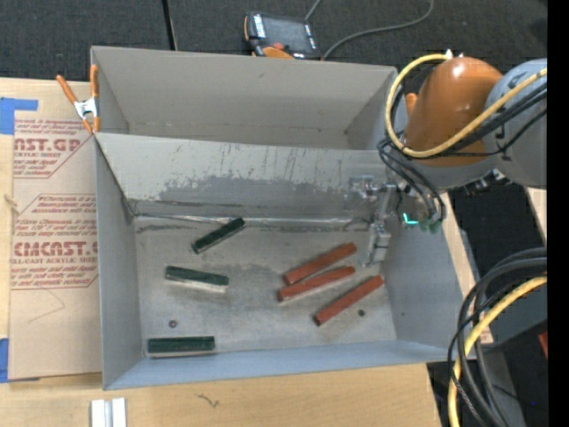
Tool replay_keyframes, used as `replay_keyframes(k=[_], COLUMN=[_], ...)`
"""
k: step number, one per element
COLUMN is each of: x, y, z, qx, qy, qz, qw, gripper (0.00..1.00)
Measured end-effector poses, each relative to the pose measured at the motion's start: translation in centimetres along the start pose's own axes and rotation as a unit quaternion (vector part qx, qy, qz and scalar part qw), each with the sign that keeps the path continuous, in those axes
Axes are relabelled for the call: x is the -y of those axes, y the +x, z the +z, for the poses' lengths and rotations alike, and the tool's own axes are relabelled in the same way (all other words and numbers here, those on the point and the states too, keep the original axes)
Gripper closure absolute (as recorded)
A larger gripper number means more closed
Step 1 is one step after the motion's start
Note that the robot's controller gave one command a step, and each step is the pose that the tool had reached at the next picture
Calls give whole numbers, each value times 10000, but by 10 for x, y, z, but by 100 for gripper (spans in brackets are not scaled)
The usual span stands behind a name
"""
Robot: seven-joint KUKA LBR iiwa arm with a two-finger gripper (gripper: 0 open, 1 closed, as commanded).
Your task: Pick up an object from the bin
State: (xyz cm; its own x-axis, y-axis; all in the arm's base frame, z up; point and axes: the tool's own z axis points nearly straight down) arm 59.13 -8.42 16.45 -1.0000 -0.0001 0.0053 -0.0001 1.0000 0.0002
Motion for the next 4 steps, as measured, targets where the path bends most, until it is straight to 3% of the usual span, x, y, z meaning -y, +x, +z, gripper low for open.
replay_keyframes(k=[1,2,3,4], x=[-35,-33,-19,-20], y=[47,43,65,15], z=[99,93,-35,-125], qx=[-6,48,66,74], qy=[-12,-7,3,-7], qz=[440,444,404,1499], qw=[9990,9990,9992,9887], gripper=[0,100,100,100])
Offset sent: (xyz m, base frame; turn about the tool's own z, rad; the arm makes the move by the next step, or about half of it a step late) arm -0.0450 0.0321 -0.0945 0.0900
